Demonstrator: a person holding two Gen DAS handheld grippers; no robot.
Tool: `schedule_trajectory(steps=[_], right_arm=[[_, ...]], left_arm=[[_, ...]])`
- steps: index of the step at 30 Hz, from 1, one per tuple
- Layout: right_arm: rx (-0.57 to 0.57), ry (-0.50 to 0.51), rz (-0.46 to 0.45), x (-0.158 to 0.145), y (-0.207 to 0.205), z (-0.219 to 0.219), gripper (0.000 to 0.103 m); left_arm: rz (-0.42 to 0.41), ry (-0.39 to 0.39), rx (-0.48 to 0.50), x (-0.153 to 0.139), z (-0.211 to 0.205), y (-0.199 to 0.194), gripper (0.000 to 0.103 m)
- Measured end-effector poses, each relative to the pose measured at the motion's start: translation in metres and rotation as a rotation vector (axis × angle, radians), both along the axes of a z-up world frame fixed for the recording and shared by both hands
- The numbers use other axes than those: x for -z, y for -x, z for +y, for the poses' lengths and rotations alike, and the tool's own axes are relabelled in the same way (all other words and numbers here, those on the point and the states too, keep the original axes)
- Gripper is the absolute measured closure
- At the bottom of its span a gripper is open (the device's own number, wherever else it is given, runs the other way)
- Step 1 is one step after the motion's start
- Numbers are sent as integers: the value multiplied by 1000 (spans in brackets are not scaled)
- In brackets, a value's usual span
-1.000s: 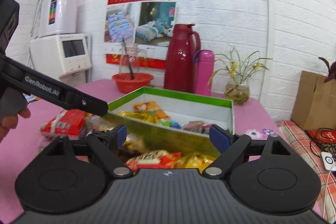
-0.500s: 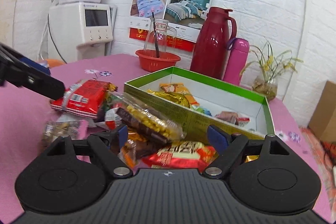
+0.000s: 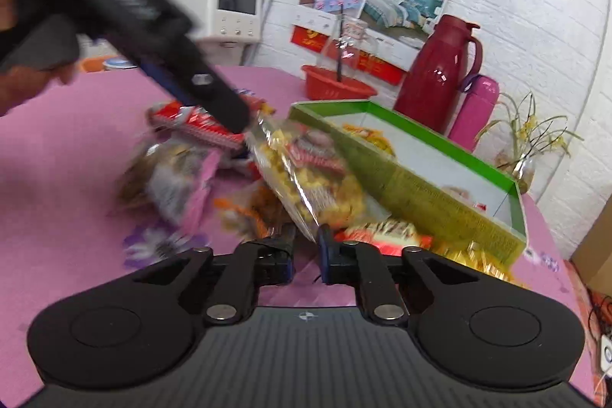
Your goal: Organize snacks
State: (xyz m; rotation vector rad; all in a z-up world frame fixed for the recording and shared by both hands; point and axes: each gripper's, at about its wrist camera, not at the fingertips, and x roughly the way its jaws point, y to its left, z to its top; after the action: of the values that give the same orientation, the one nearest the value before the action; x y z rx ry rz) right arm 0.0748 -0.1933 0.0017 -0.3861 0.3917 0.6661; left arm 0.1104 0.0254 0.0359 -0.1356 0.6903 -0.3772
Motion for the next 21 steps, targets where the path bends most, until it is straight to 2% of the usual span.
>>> schedule_trajectory(steps=[2,3,4,5,7,9,12,16,18,20,21], right_arm=[[-10,-1,37,4,14,-5,90],[-10,-8,53,6,18,-9,86],[-12,-28,78,6,20,-13,65],[-3,-58,105,3,19,-16,39],[30,-140,142,-4,12,-25,3],[52,-216,140,-13,3,-30,3],[83,-244,105,-22,-11,-25,3],[103,-339,159,-26,-37,-20,3],[94,-335,156,-27,-49,-14,3],[82,-288,160,-26,-57,-6,1],[70,-270,163,-25,-60,-3,0]], left_arm=[[16,3,26,4,-4,1,1],[20,2,34,5,-6,2,1],[23,-1,42,6,-8,1,1],[22,-2,42,5,-9,-1,1],[13,16,26,-1,-8,-6,1],[11,47,18,-9,-6,-14,0],[44,74,26,-12,-6,-32,0],[118,106,20,-4,-9,-60,2],[142,107,17,1,-10,-71,7],[167,96,15,7,-10,-81,25],[179,92,16,11,-11,-85,27]])
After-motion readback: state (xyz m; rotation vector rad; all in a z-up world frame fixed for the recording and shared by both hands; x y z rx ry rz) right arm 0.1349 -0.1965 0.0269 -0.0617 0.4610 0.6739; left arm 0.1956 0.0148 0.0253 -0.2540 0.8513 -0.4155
